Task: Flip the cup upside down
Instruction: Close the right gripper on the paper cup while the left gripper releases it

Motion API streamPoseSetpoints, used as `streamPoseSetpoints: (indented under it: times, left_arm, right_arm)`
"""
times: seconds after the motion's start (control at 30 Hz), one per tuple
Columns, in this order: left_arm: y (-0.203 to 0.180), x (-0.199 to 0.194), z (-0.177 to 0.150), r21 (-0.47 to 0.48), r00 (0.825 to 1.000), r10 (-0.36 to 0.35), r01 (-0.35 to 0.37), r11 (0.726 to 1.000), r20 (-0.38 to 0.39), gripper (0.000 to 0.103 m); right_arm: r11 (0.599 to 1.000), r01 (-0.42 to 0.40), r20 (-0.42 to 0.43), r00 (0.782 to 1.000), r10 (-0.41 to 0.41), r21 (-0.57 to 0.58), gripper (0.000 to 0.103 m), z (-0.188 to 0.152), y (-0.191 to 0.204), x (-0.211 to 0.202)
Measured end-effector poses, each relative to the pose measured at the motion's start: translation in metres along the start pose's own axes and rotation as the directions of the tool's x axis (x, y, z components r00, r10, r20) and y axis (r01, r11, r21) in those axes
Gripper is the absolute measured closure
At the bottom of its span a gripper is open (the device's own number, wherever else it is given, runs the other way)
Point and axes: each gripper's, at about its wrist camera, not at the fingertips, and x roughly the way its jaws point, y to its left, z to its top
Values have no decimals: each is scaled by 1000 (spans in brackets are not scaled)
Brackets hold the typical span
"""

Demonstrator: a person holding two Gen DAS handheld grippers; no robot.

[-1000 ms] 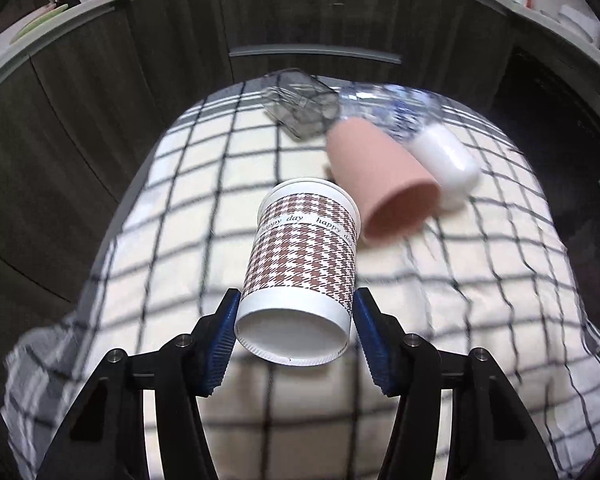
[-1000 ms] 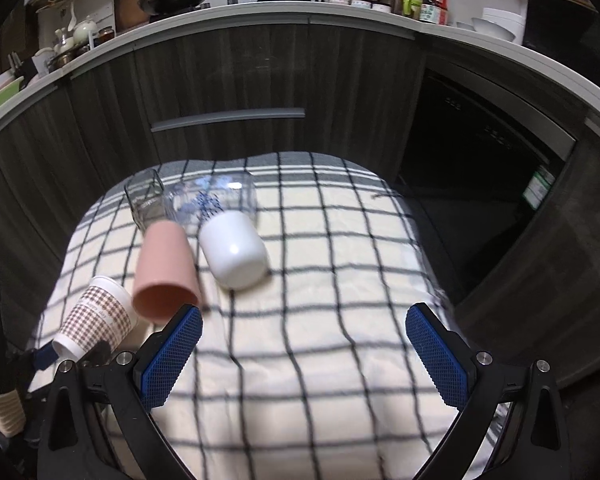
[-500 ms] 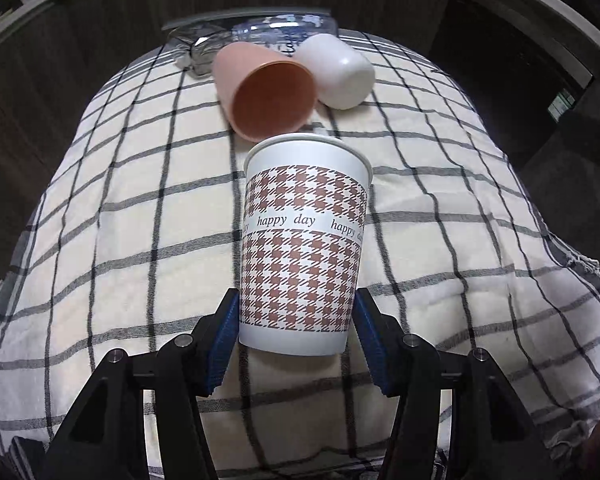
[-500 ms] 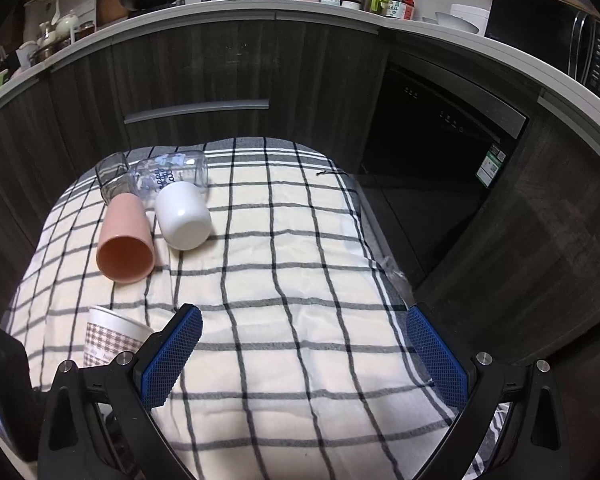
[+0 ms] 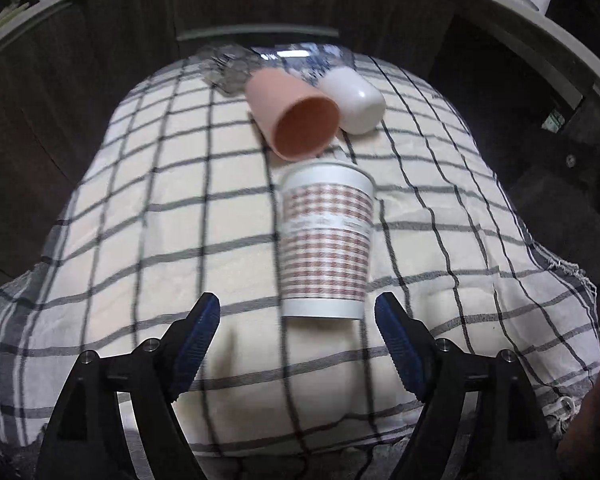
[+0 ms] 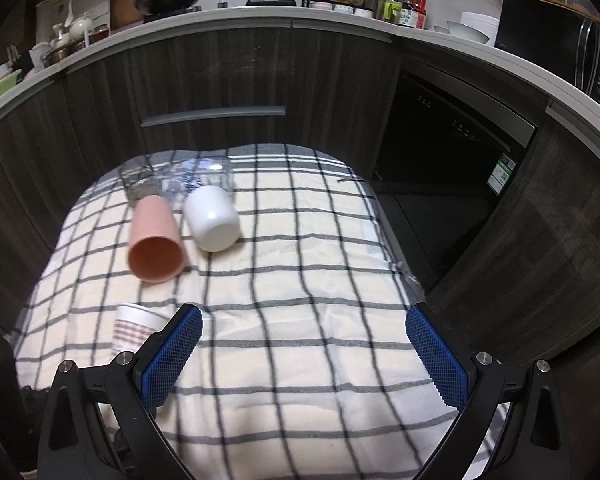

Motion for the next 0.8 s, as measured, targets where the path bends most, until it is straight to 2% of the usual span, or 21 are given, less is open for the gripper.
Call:
streamPoseSetpoints:
  times: [0.23,0.4,0.6,0.7,0.8]
  left_arm:
    - [50,-40,-4,-84,987,101,-91,992,129,18]
    - [81,-52,-14,-127,961,207,-186,974,185,18]
    - [111,-44,-18,-195,951,258,-223,955,173,18]
    - [125,-36,-18,-249,958,243,-201,947,151,18]
    - [131,-30,-19,-268,965,228,-187,945,131,18]
  right_arm:
    - [998,-55,105,993,53,22,1,-11,40,-18]
    - [997,-82,71,994,81,12,1,-25,72,-4]
    - [995,-95,7,995,96,-42,1,-44,111,21]
    - [995,-87,-33,996,86,-53,1,-53,121,36]
    - [996,-73,-65,995,69,-51,7,-59,125,49]
